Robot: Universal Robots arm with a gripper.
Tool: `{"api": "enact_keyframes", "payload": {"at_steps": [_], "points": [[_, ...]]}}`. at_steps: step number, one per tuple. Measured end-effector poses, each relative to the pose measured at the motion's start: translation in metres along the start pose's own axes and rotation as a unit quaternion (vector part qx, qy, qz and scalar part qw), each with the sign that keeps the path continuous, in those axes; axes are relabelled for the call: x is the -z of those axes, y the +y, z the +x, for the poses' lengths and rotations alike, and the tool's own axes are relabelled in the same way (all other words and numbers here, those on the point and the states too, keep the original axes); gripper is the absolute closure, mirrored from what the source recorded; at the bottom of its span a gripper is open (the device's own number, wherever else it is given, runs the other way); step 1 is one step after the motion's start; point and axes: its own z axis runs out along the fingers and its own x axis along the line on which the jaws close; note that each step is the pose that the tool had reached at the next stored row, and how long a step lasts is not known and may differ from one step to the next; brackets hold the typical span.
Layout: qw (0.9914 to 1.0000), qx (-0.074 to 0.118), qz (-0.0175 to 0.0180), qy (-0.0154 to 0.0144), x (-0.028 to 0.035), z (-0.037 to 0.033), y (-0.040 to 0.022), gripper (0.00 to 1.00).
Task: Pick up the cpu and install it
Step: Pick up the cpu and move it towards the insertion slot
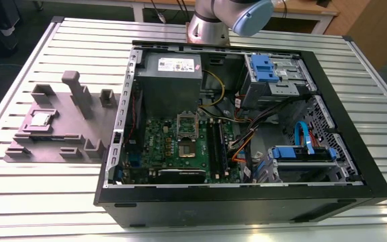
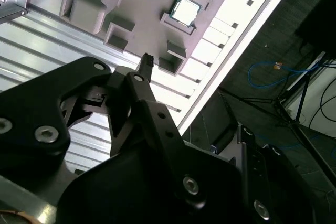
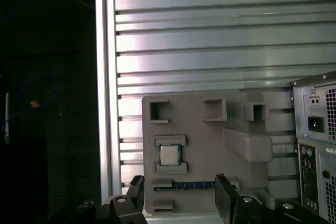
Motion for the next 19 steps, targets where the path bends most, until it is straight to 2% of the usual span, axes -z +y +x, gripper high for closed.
{"api": "enact_keyframes", "payload": {"at_steps": [5,11,19], "points": [[1.0,0.001,0.0003,0.0003,-0.0003,0.0,0.0,0.35],[0.99999,0.005,0.0026,0.0007,-0.0016,0.0,-0.0001,0.35],[0.99998,0.005,0.0027,0.0008,-0.0033,0.0,-0.0003,0.35]]}}
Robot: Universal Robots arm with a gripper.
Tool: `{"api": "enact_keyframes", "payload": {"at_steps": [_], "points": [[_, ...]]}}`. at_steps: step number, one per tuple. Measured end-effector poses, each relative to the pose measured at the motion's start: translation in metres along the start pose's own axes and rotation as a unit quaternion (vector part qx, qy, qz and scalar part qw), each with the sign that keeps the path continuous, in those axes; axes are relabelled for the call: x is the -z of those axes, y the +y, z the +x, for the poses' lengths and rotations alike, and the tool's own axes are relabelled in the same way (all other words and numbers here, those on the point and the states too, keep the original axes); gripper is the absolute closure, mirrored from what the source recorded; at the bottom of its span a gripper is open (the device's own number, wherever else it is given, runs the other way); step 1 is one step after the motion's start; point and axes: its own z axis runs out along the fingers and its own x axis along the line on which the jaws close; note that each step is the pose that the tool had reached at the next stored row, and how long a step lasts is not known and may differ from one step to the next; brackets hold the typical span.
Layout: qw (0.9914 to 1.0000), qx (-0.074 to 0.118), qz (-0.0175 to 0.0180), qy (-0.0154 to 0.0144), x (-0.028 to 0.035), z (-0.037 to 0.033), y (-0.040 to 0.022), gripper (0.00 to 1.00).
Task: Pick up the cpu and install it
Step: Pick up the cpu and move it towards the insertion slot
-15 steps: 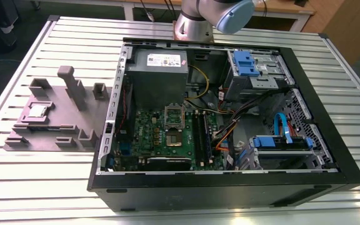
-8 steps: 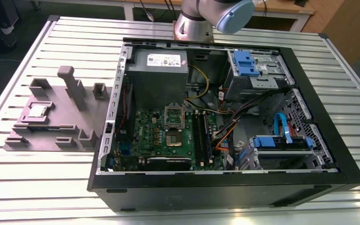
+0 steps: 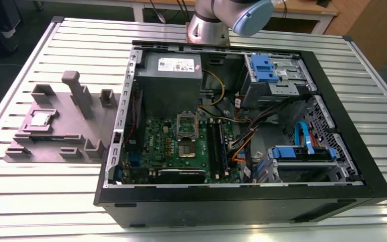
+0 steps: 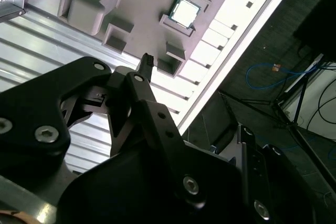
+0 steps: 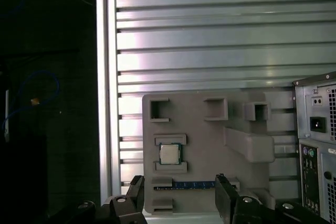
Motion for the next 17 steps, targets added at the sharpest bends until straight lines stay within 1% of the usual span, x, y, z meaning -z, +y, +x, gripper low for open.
{"api": "enact_keyframes", "payload": {"at_steps": [17], "points": [[1.0,0.0,-0.0001,-0.0001,-0.0032,-0.0001,-0.0006,0.35]]}}
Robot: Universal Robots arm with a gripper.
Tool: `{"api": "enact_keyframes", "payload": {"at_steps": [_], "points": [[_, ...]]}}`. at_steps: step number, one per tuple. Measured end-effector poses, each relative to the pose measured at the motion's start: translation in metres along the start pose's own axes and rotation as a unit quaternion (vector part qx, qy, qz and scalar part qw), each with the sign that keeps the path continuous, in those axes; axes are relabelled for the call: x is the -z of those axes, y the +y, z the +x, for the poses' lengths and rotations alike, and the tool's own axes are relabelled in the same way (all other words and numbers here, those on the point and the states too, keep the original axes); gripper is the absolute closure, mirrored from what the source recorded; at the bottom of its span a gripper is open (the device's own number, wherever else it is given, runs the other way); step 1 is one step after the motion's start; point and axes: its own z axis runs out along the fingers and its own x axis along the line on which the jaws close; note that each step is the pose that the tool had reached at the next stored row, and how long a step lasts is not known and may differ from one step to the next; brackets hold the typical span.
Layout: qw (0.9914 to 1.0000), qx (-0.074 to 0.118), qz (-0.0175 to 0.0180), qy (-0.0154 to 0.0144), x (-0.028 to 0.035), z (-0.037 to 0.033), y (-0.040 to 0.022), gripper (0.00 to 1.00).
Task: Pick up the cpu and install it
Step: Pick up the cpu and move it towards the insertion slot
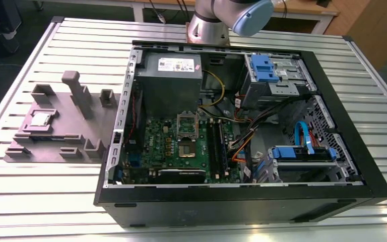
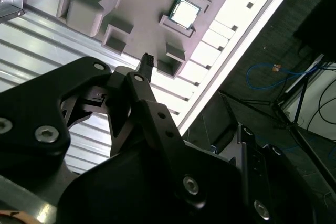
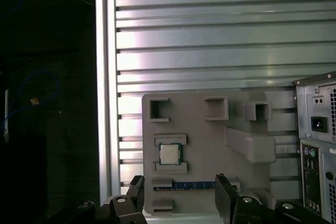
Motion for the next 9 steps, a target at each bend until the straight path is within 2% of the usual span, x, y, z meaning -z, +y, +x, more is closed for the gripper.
{"api": "enact_keyframes", "payload": {"at_steps": [9], "points": [[0.99997,0.008,0.0002,0.0005,-0.0058,-0.0001,-0.0014,0.35]]}}
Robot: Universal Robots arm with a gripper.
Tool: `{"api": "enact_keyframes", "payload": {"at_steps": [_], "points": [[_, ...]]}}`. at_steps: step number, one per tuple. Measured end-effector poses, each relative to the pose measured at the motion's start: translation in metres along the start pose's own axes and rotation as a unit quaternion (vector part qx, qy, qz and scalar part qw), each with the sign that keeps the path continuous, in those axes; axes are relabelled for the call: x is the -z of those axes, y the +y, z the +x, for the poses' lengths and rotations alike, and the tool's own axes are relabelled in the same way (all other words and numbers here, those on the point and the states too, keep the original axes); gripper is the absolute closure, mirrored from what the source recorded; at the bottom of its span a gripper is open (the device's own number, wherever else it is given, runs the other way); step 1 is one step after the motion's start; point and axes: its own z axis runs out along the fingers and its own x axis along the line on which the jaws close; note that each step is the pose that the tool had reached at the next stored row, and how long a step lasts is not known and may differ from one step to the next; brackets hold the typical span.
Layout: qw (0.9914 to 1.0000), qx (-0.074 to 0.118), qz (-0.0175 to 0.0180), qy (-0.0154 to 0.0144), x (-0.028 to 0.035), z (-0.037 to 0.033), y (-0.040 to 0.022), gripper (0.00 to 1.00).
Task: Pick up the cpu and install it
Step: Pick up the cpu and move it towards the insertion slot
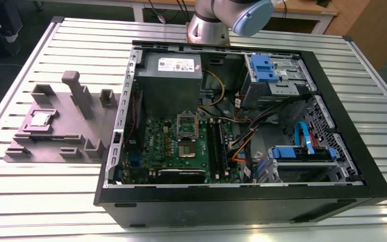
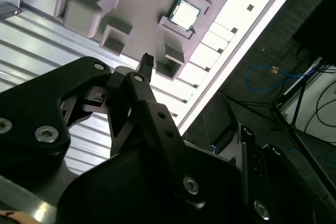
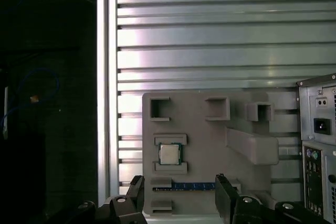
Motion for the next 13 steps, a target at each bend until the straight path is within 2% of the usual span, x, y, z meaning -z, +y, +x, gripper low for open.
{"api": "enact_keyframes", "payload": {"at_steps": [13], "points": [[1.0,0.0,0.0003,0.0,-0.0034,-0.0002,-0.0011,0.35]]}}
